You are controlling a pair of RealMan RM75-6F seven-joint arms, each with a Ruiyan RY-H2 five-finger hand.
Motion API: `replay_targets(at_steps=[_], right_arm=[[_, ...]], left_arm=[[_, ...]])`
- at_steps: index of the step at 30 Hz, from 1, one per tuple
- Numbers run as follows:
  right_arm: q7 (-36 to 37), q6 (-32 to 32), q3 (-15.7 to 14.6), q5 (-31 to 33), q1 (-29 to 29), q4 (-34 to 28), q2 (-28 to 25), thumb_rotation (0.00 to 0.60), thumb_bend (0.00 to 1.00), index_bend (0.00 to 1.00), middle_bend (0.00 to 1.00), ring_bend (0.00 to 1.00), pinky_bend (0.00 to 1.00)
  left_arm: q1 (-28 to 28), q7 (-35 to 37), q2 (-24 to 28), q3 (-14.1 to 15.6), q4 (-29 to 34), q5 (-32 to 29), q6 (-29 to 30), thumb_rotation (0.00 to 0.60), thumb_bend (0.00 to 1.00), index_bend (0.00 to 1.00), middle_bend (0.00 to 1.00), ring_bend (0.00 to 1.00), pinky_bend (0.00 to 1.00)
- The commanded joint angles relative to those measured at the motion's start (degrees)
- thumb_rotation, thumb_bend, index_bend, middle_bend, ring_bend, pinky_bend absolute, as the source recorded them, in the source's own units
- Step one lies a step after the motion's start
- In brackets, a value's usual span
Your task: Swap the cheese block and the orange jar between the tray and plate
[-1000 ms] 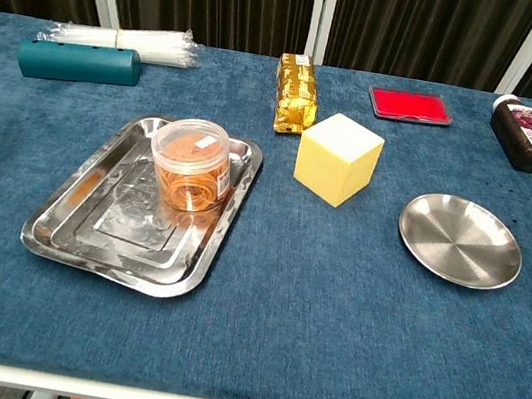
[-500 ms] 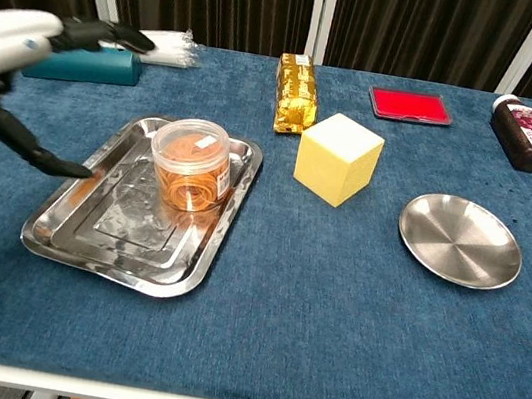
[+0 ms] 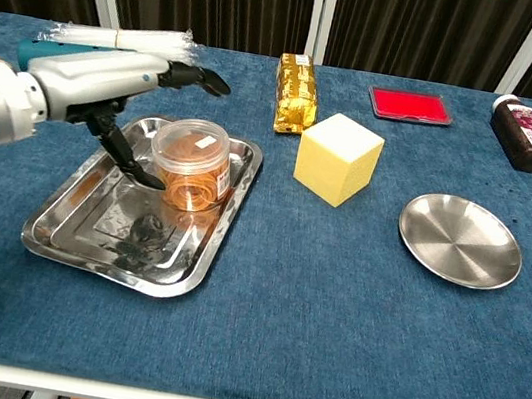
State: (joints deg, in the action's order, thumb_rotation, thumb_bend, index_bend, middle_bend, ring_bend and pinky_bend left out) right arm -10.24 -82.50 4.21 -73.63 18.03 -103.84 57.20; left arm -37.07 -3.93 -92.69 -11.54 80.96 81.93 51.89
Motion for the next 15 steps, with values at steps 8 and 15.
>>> replay_targets(at_steps=[8,15], right_arm=[[1.62,0.84,1.23,0.02,-1.21,1.98,0.52,0.6,0.0,0.0,0.0,0.0,0.0],[2.06,1.37,2.14,0.12,-1.74,2.85,0.96,0.6,0.0,0.0,0.0,0.0,0.0]], left_arm=[[-3.35,0.69,-1.38,0.3,-3.6,-3.62,-2.93,0.6,0.09,0.19,0.27,0.13,0.24],[-3.96,-0.15,-1.92,0.34,-3.22,-3.22,-0.26,0.6,0.12,0.3,0.39,0.21,0.31]])
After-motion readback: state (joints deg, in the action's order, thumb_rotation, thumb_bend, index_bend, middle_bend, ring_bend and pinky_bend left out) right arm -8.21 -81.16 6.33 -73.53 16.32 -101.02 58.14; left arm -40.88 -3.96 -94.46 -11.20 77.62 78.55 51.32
